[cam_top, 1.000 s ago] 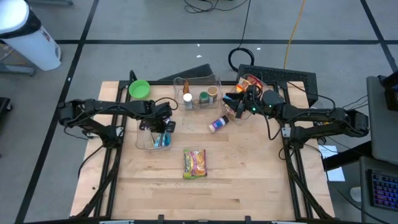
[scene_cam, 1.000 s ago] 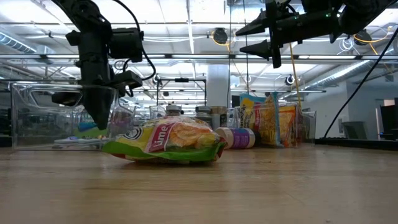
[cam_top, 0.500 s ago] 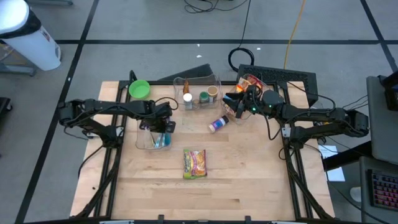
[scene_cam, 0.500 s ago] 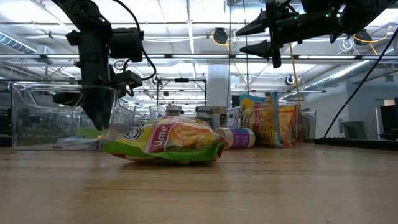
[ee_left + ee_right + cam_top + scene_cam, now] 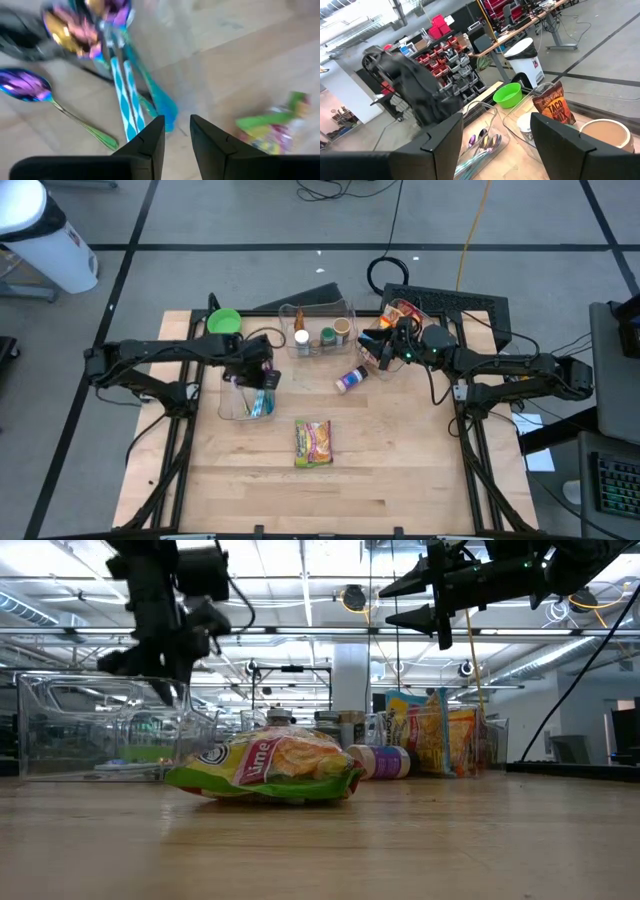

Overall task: Pick & Place Food Item
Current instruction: Put the green noodle pack into the right transparent bin

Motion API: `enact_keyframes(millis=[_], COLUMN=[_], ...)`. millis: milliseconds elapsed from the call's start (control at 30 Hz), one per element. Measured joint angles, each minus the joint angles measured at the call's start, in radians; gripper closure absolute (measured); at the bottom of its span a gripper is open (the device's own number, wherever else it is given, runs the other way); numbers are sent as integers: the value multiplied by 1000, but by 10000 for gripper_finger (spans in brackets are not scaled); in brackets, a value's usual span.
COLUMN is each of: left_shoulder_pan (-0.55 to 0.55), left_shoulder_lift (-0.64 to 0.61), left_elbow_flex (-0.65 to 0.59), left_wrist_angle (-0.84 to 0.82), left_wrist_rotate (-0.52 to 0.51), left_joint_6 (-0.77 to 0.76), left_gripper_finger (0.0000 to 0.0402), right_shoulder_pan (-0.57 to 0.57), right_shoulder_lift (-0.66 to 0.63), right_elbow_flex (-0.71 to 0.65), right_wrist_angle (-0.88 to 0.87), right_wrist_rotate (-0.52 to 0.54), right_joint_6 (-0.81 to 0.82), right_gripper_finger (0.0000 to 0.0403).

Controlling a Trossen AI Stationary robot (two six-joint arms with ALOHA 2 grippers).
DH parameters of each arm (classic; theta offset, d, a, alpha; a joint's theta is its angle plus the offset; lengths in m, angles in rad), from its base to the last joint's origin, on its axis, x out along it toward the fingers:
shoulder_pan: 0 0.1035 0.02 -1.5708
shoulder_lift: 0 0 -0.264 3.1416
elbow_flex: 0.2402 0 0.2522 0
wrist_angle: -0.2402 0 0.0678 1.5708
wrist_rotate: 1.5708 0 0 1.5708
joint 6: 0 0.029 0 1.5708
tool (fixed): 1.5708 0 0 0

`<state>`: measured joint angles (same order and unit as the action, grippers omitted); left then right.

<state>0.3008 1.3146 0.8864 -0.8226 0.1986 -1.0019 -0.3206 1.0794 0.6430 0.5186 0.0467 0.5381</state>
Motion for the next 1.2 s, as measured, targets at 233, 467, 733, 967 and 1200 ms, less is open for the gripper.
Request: enact_keyframes(millis=[233, 467, 733, 967, 1200], left_shoulder_pan=[-1, -17, -65, -155, -207], left_shoulder_lift=[-99, -234, -355, -305, -155], left_elbow_flex=[183, 211, 11, -164, -177], left_wrist_angle=[-119, -28, 434, 1093, 1427], left_wrist_rotate=[-19, -67, 78, 94, 94], left_joint_6=[136, 336, 490, 387, 393], left_gripper_finger=[304, 304, 304, 304, 304], right_shoulder_pan=[0, 0, 54, 134, 171], right_shoulder_lift=[0, 0, 0, 0, 8], right_elbow_flex=[0, 0, 0, 0, 0], right_wrist_angle=[1, 17, 37, 39, 105], right_wrist_rotate=[0, 0, -21, -23, 58], right_joint_6=[1, 53, 55, 44, 40], right_gripper_finger=[179, 179, 179, 179, 179])
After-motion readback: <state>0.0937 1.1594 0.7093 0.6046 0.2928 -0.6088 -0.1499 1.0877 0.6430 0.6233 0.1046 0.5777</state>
